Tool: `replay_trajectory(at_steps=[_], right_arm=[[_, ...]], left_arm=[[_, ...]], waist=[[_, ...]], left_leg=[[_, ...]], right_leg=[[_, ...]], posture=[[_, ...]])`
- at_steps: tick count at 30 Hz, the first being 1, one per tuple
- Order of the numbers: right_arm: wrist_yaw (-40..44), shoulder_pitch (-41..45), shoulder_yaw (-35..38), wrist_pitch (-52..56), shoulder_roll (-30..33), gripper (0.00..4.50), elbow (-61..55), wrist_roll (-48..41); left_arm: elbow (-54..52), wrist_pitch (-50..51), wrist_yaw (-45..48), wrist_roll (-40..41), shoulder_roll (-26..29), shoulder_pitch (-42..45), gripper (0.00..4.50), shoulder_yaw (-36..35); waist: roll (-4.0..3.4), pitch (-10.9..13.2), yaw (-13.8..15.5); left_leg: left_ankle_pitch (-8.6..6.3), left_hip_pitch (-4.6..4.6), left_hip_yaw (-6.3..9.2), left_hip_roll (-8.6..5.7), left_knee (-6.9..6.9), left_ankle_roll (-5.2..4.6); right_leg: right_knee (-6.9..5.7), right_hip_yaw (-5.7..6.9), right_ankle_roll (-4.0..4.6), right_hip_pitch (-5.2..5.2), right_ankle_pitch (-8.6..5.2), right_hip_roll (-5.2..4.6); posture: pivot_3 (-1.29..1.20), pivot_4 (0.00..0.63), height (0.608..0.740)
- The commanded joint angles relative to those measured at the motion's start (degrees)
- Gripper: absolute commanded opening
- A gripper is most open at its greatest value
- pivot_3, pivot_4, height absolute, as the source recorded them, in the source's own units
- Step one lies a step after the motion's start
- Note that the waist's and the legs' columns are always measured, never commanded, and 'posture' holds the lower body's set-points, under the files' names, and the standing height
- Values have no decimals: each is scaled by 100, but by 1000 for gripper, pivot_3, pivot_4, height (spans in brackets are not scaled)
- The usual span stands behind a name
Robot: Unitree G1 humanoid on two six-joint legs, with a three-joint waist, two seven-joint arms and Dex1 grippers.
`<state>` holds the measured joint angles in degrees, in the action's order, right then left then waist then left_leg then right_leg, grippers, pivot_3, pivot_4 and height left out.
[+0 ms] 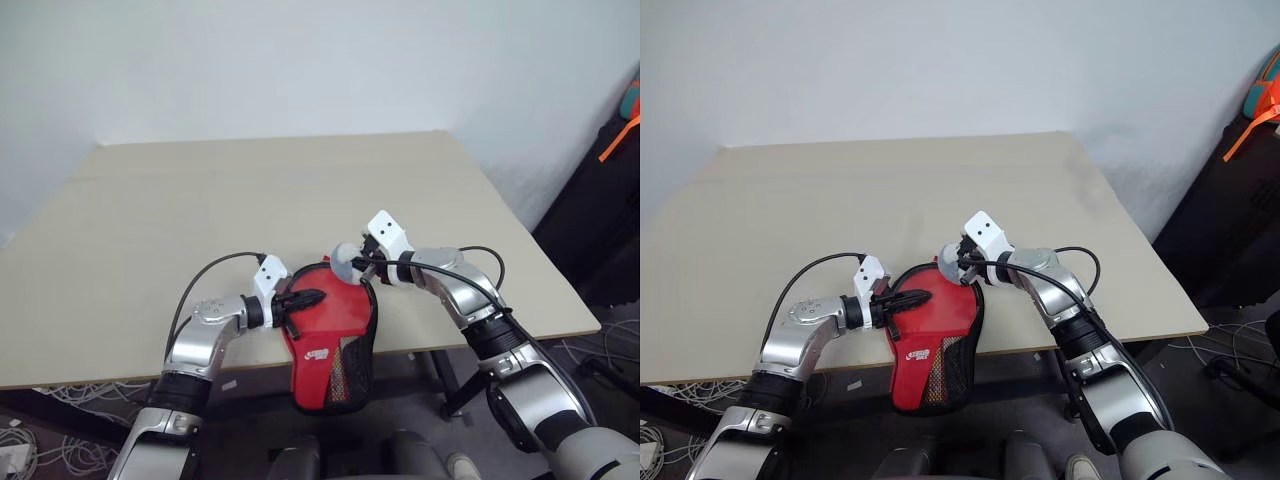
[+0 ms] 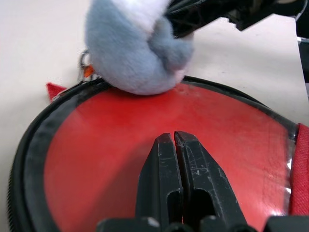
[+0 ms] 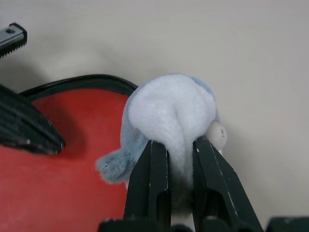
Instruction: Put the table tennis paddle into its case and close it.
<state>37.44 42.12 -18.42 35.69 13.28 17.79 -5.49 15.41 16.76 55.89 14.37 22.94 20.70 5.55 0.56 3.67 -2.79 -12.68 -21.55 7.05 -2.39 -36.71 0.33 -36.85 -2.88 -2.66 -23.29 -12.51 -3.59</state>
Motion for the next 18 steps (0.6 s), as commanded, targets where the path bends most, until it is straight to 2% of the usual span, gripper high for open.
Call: replay_trajectory(at_steps=[1, 14, 18], right_arm=[[-96, 276, 192, -95, -58, 347, 222, 69], [-50, 571, 263, -310, -166, 347, 676, 145], [26, 570, 307, -242, -185, 41, 669, 92]], left_arm=[[3, -169, 3, -39, -77, 288, 0, 51], [667, -580, 47, -418, -295, 407, 0, 372], [649, -528, 100, -483, -247, 334, 0, 426]], waist=[[0, 0, -3], [-10, -6, -14], [-24, -15, -16]], left_leg=[[0, 0, 1, 0, 0, 0], [0, 2, 0, -2, 1, 0], [0, 3, 1, -2, 1, 0]], right_leg=[[0, 0, 0, 0, 0, 0], [-1, -1, 0, 3, 0, 0], [-1, -1, 0, 3, 0, 0]], posture=[[0, 0, 739], [0, 0, 739], [0, 0, 739]])
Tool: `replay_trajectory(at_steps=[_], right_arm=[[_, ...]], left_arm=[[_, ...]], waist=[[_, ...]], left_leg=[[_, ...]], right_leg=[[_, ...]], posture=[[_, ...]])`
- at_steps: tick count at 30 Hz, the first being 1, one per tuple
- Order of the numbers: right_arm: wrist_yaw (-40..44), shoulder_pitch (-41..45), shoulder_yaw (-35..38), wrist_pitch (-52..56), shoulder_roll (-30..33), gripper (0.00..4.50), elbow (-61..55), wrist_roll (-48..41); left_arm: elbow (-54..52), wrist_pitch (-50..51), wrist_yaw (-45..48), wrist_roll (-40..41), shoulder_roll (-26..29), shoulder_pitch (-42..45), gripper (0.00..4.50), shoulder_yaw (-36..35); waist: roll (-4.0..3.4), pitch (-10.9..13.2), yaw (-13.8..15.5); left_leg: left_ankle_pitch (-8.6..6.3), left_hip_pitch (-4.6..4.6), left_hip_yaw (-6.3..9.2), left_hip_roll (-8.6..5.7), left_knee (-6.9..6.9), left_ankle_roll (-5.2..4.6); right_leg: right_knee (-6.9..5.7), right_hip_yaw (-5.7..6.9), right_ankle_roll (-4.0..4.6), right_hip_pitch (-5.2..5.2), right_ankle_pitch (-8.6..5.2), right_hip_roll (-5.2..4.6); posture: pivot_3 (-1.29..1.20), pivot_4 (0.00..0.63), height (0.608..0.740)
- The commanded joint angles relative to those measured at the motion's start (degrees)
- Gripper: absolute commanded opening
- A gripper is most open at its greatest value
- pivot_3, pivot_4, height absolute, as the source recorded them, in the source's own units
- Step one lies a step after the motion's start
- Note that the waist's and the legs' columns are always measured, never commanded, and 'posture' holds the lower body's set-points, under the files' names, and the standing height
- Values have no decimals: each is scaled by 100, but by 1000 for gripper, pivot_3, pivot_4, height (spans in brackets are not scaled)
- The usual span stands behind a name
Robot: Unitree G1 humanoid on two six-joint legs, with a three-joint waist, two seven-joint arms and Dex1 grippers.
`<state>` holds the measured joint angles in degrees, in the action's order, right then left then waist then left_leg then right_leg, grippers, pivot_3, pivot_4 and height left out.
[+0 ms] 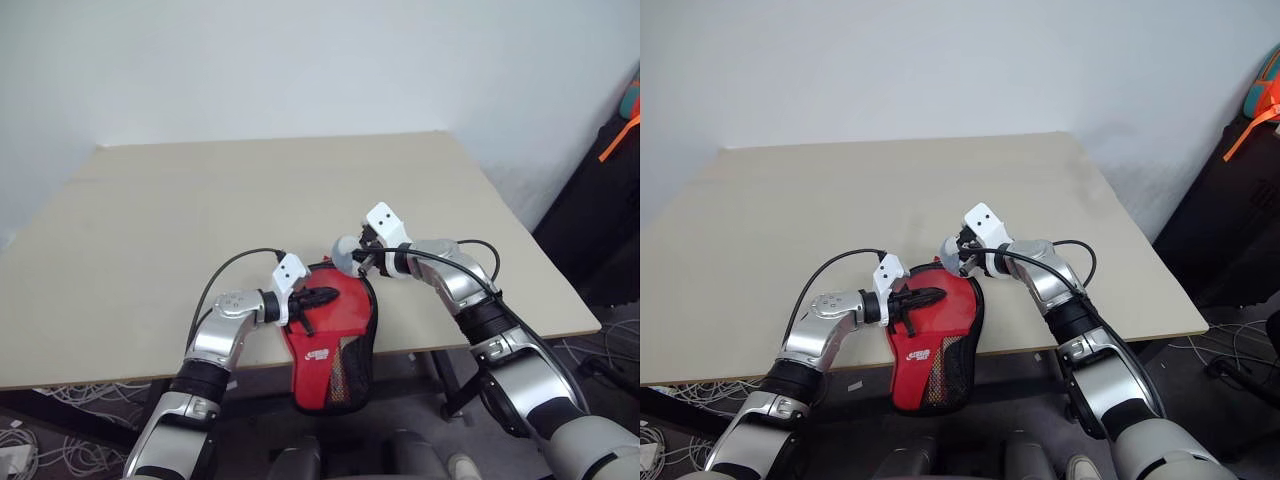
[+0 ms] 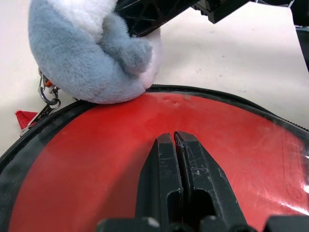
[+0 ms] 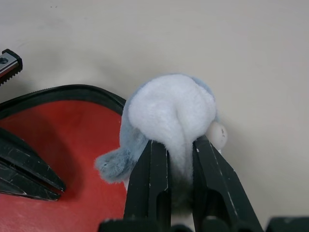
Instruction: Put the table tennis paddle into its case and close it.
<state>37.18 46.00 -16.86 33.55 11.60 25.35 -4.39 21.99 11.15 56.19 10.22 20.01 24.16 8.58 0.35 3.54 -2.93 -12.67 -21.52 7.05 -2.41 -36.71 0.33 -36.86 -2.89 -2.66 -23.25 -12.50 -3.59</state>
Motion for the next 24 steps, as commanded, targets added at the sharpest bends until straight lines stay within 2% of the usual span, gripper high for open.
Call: replay_trajectory(at_steps=[1, 14, 24], right_arm=[[60, 171, 151, -23, -17, 40, -106, -17], [-45, 335, 172, -255, 51, 39, 212, 147], [179, 344, 144, -572, 737, 39, 474, 430]], left_arm=[[-24, 40, 88, -90, 61, -35, 0, 136], [-94, 137, 158, -197, 205, -151, 0, 293], [60, 71, 196, -235, 199, -127, 0, 360]], waist=[[-5, -4, -1], [-28, -19, -3], [-41, -27, 2]], left_leg=[[0, 0, 0, 0, 0, 0], [0, 4, -2, 0, 6, 0], [0, 4, -1, -4, 4, -1]], right_leg=[[0, -1, 0, 0, 0, 0], [0, -2, -1, 1, -1, 0], [2, -3, -1, 6, -1, -1]], posture=[[0, 0, 739], [0, 0, 739], [0, 0, 739]])
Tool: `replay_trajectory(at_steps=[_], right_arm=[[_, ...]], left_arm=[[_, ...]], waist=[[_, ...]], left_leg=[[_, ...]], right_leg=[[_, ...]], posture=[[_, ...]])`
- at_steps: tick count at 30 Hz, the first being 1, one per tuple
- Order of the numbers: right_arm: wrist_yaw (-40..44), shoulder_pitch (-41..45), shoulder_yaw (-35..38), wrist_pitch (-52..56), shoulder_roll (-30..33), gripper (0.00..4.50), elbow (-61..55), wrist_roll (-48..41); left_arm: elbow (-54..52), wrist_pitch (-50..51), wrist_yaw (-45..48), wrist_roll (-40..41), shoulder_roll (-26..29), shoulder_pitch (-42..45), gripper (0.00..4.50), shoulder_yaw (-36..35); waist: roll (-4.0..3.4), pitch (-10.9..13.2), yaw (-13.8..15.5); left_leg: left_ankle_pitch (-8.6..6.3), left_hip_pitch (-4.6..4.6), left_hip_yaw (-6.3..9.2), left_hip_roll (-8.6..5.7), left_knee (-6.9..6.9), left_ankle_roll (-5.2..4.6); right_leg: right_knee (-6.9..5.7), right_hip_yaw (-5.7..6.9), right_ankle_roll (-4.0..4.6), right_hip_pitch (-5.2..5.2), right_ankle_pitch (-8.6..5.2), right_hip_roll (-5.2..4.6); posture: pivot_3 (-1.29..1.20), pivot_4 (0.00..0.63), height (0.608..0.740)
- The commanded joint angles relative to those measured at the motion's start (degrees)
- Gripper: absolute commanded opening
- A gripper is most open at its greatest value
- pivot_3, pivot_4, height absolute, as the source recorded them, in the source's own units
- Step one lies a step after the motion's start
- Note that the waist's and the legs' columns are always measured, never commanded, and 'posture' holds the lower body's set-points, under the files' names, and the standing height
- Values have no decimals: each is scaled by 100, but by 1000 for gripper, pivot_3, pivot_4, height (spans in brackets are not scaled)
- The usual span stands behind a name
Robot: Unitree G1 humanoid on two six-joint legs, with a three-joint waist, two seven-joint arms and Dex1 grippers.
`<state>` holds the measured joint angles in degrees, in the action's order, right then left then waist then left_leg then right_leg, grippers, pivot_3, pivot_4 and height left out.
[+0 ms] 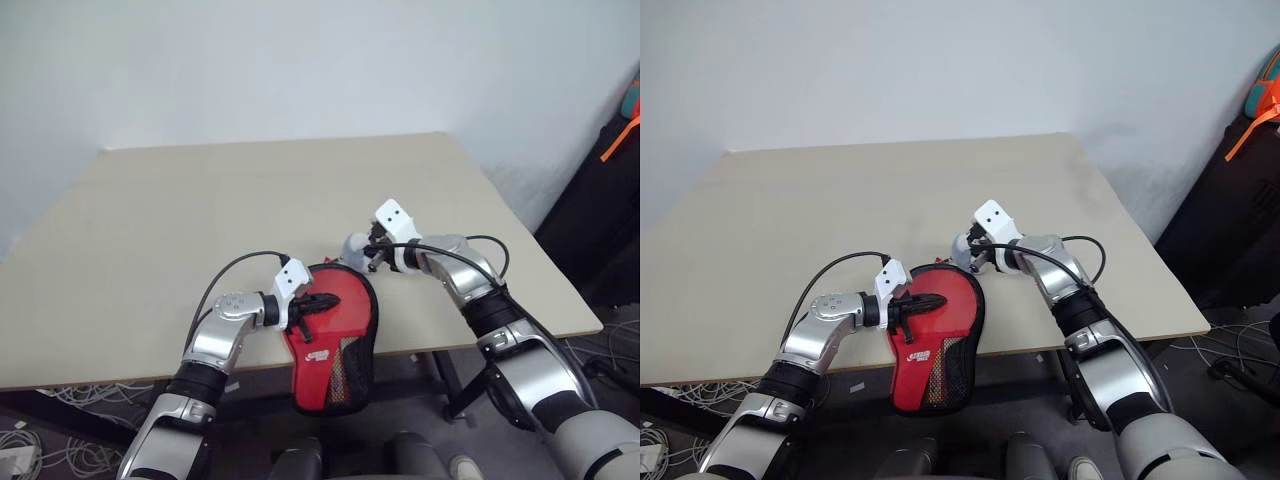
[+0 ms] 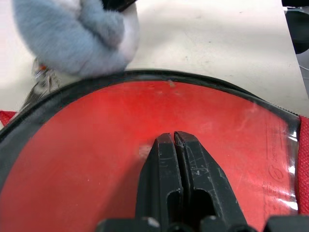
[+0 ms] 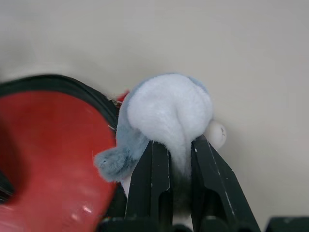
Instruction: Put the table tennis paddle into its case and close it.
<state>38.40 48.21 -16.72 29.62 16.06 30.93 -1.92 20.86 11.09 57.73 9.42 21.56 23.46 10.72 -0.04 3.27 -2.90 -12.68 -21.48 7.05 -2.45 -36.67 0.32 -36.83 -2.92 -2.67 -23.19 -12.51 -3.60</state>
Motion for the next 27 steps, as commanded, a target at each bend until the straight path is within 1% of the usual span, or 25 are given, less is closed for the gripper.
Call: replay_trajectory(at_steps=[1, 6, 11, 15, 20, 27], right_arm=[[114, 88, 113, -202, 381, 39, -114, 208], [431, -146, 41, -243, 817, 39, -481, 294], [871, -546, 6, -92, 1292, 39, -1317, 244], [1419, -1151, 59, 83, 1931, 39, -2510, 80], [1939, -1704, 182, 287, 2546, 39, -3568, -193], [2608, -2348, 355, 264, 3242, 39, -4643, -688]], left_arm=[[176, 80, 41, -154, 37, -54, 0, 151], [200, 81, 47, -157, 13, -44, 0, 173], [264, 57, 66, -176, 2, -17, 0, 205], [342, 38, 110, -184, 1, 62, 0, 239], [437, 21, 137, -175, -3, 161, 0, 254], [529, -33, 213, -195, 25, 213, 0, 269]], waist=[[-4, -2, -1], [-6, -3, 5], [-9, -5, 25], [-11, -6, 66], [-11, -6, 87], [-7, -5, 107]], left_leg=[[0, 0, 0, 0, 0, 0], [0, 0, 0, 0, -1, -1], [0, -2, 0, -2, -5, -1], [-4, -5, 6, -4, -13, -6], [-7, 3, 0, -4, -17, -12], [-12, 2, 1, -4, -21, -16]], right_leg=[[0, 0, 0, 0, 0, 0], [2, 0, 0, 4, -1, 0], [3, 1, -2, 4, -1, -2], [7, 7, -7, 13, -5, -4], [9, 8, -10, 25, -8, -8], [13, 12, -15, 30, -12, -12]], posture=[[0, 0, 739], [0, 0, 739], [0, 0, 739], [0, 0, 739], [0, 0, 739], [0, 0, 739]])
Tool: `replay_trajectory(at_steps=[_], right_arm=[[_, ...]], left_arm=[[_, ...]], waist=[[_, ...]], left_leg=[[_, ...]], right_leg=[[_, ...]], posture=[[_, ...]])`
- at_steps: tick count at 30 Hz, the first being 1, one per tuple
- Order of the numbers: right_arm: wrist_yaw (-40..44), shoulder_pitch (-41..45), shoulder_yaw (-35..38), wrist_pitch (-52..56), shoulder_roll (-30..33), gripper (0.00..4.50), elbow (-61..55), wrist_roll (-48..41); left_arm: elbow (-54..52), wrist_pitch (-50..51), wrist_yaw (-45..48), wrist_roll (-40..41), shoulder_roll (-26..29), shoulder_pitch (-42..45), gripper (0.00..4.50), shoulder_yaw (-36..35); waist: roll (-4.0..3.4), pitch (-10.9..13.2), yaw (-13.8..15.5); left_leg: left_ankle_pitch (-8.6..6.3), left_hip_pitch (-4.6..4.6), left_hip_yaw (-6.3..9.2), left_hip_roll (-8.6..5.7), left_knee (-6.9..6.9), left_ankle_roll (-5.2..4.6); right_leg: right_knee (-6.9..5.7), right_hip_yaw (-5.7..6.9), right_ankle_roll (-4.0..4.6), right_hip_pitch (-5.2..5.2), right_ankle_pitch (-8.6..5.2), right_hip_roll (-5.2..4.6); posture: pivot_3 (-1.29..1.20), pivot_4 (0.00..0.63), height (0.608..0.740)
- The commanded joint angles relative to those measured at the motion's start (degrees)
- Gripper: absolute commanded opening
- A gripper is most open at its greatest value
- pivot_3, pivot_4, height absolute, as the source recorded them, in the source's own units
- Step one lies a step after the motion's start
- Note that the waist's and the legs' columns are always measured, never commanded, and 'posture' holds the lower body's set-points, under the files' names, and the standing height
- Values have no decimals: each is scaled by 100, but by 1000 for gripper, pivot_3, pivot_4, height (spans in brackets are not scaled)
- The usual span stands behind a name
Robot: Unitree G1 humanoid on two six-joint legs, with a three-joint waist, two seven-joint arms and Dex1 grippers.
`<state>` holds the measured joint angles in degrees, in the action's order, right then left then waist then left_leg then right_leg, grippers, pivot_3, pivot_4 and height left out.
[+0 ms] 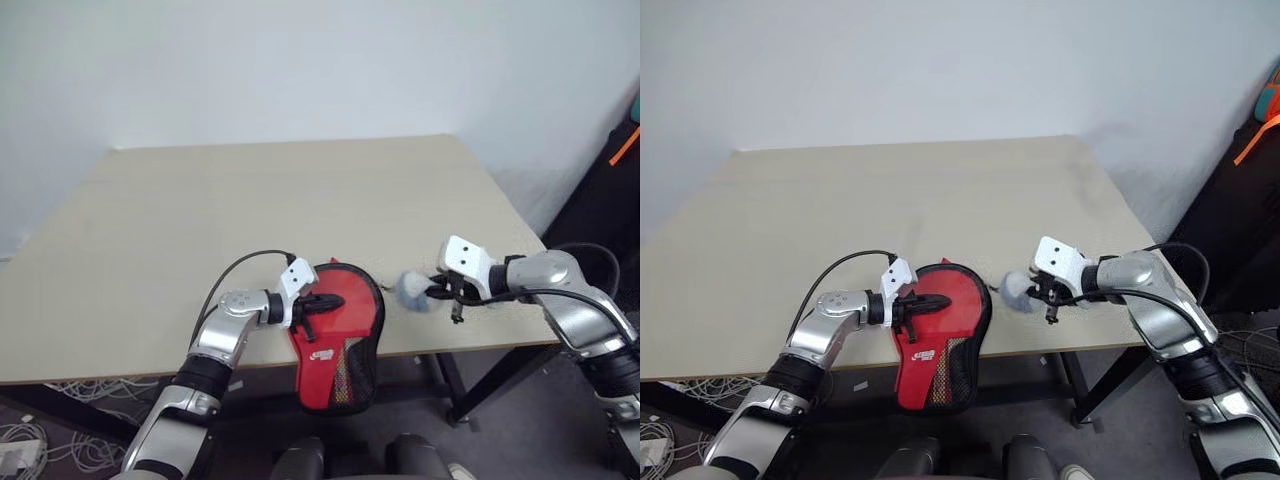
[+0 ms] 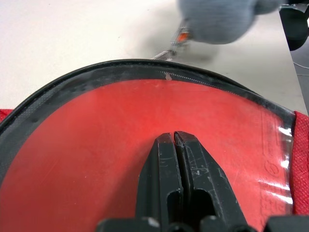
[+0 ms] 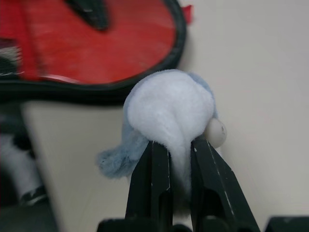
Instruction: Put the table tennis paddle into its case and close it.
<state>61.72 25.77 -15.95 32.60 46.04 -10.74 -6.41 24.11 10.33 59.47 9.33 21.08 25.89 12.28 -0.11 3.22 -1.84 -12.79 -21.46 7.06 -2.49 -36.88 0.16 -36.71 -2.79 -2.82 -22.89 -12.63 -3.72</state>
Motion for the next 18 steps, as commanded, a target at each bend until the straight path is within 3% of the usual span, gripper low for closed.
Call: replay_trajectory(at_steps=[1, 8, 18], right_arm=[[395, -220, 287, -53, 362, 39, -631, -315], [1199, -1185, 469, -205, 1153, 39, -1760, -978], [1615, -2076, 588, -453, 1703, 39, -2761, -1507]], left_arm=[[213, 36, 47, -192, 77, -25, 0, 116], [285, 26, 90, -209, 77, 53, 0, 130], [323, 43, 123, -204, 129, 107, 0, 112]], waist=[[2, 1, 6], [6, 3, 64], [14, 6, 131]], left_leg=[[0, 0, -1, 0, 0, 0], [-4, -1, -3, 0, -3, -3], [-10, -4, -2, -7, -7, -6]], right_leg=[[0, -1, 0, 0, 0, 0], [4, 0, -3, 4, -4, -4], [10, 7, -10, 7, -10, -18]], posture=[[0, 0, 739], [0, 0, 739], [0, 0, 739]])
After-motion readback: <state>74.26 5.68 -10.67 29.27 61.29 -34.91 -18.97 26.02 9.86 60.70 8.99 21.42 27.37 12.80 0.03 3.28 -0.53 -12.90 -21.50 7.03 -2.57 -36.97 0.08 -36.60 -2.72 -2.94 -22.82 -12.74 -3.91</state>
